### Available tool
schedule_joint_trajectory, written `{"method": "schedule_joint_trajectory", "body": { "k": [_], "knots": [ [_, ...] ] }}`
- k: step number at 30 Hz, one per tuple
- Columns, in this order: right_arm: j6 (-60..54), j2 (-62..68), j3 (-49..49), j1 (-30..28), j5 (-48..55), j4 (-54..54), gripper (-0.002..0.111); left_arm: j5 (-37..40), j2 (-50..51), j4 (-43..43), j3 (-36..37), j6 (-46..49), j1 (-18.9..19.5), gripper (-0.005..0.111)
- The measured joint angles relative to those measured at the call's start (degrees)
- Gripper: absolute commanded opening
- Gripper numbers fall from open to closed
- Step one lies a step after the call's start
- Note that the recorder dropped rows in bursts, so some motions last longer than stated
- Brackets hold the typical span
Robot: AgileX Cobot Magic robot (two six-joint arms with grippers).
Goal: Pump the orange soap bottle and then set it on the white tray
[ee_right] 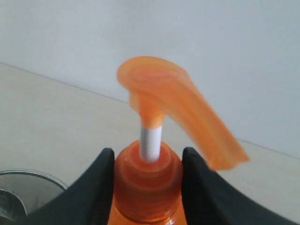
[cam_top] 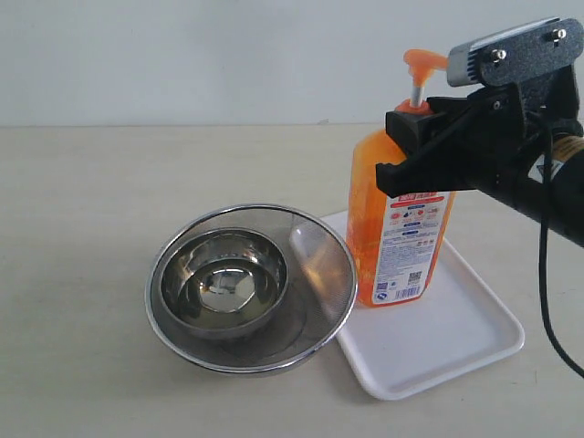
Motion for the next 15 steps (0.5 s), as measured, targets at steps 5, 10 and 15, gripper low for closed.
{"method": "schedule_joint_trajectory", "body": {
  "k": [5,10,15],
  "knots": [
    [-0.3,0.4,0.0,0.0,-0.9,0.1,0.0,0.0,0.0,0.0,0.0,0.0,0.0,0.005],
    [-0.4,0.5,0.0,0.0,-1.3,1.2,0.0,0.0,0.0,0.0,0.0,0.0,0.0,0.005],
    [-0.8,0.1,0.0,0.0,-1.4,5.8,0.0,0.0,0.0,0.0,0.0,0.0,0.0,0.005]
  ]
}}
